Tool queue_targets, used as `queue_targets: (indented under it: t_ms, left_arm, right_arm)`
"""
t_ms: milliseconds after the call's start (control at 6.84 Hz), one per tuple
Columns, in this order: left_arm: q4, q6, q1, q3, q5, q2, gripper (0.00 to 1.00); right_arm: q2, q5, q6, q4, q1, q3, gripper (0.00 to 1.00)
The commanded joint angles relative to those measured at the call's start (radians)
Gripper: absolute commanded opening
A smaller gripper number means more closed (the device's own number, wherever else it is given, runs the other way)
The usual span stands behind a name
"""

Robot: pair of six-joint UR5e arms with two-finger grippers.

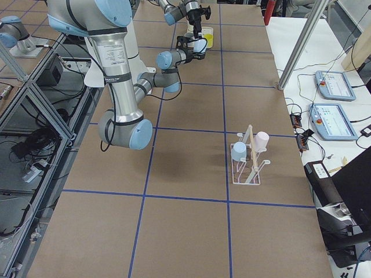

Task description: Transfer IKEA cup to right arm and place on rack

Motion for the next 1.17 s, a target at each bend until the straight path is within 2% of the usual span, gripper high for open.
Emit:
queue_targets:
  t_ms: [0, 146, 292, 438, 585, 731, 1023]
  left_arm:
    - [0.011, 0.098, -0.023, -0.006, -0.003, 0.055, 1.0]
    - [0.012, 0.182, -0.027, -0.021, -0.001, 0.093, 1.0]
    - [0.012, 0.194, -0.027, -0.031, -0.001, 0.112, 1.0]
    - [0.012, 0.194, -0.026, -0.034, 0.0, 0.114, 1.0]
    - [0.012, 0.194, -0.026, -0.04, 0.001, 0.115, 1.0]
    - [0.012, 0.192, -0.026, -0.04, 0.002, 0.117, 1.0]
    - [0.012, 0.192, -0.026, -0.043, 0.005, 0.118, 1.0]
  right_arm:
    - [0.004, 0.008, 0.0, -0.217, 0.085, 0.007, 0.0]
    - [0.003, 0.023, -0.044, -0.372, 0.169, 0.012, 0.0]
    - [0.004, 0.012, -0.218, -0.439, 0.203, 0.015, 0.0]
    - [-0.005, 0.014, -0.273, -0.506, 0.258, 0.015, 0.0]
    - [-0.002, 0.018, -0.344, -0.636, 0.318, 0.016, 0.0]
    - [-0.001, 0.018, -0.476, -0.746, 0.385, 0.016, 0.0]
    - [-0.001, 0.017, -0.848, -0.893, 0.523, 0.012, 0.0]
